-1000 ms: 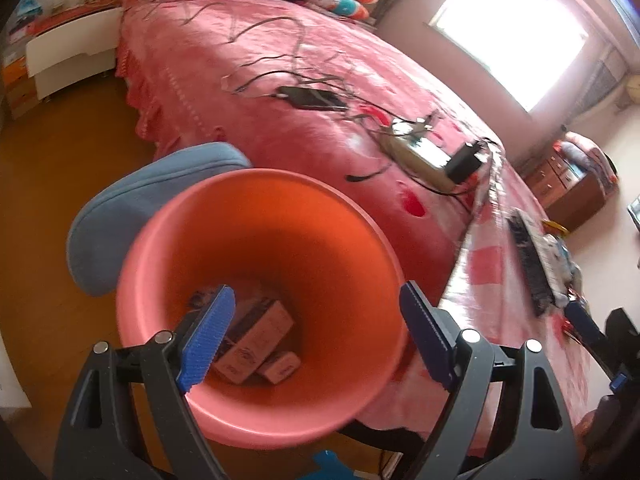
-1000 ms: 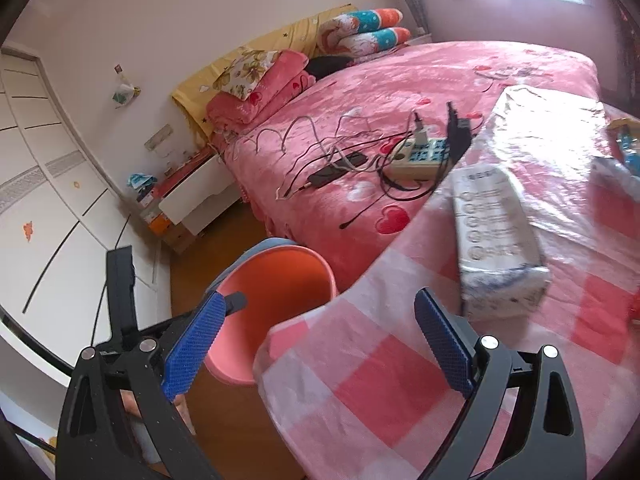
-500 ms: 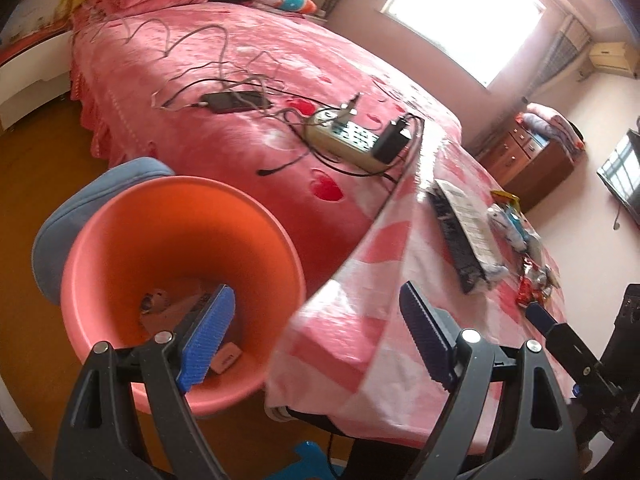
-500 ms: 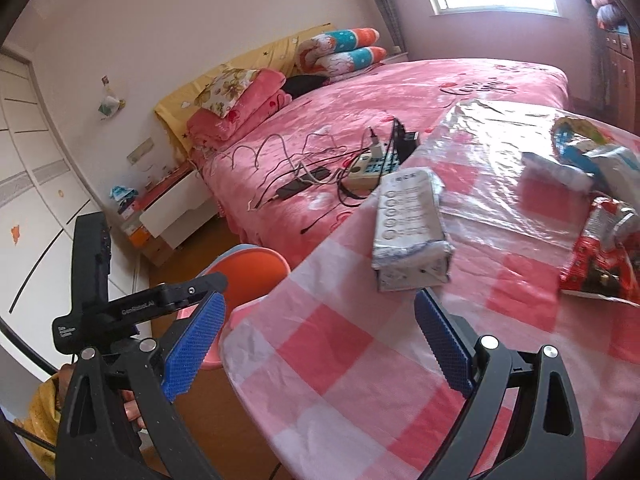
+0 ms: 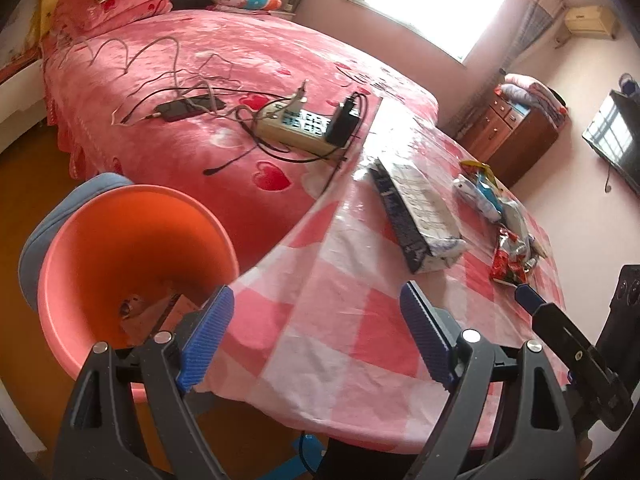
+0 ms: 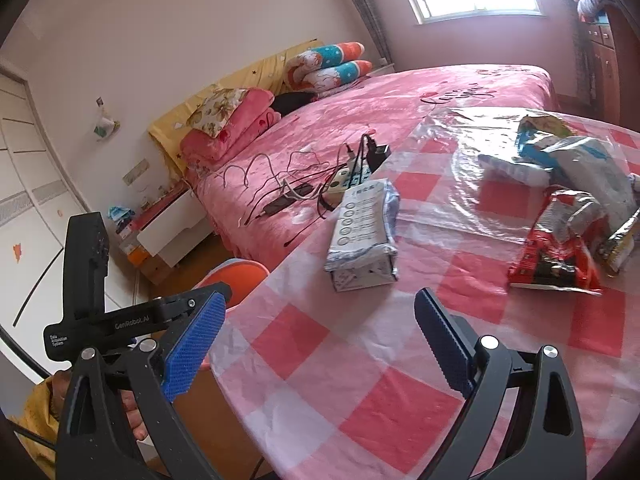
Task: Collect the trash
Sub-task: 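Move both open tools back over the table, then reach the left tool to the white-and-blue milk pouch and grasp it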
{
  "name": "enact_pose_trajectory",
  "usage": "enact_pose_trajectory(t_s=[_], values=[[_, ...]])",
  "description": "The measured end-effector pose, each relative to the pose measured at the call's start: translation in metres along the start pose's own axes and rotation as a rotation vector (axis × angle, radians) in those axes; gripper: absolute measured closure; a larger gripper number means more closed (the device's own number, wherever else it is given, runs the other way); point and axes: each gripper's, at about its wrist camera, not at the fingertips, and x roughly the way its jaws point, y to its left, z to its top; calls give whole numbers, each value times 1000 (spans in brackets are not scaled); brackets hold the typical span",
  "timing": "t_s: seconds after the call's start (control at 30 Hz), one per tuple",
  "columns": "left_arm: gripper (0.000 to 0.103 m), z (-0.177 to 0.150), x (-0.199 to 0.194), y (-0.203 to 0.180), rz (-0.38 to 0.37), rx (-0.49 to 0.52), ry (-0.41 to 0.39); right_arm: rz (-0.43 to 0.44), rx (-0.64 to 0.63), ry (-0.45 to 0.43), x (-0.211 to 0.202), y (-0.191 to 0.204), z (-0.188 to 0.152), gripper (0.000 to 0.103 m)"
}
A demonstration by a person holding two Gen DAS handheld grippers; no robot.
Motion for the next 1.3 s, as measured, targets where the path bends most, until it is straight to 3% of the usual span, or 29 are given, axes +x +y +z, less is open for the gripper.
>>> enact_pose_trajectory(t_s=[0.57, 1.07, 1.3], values=[[17, -3, 7, -66, -24, 120, 14, -47, 83, -99, -45, -52, 6, 9], [17, 10, 38, -168, -137, 280, 35, -151, 363, -235, -99, -162, 13, 9], [17, 34, 78, -206, -197, 254, 70, -229, 410, -247, -105, -204, 18, 9]])
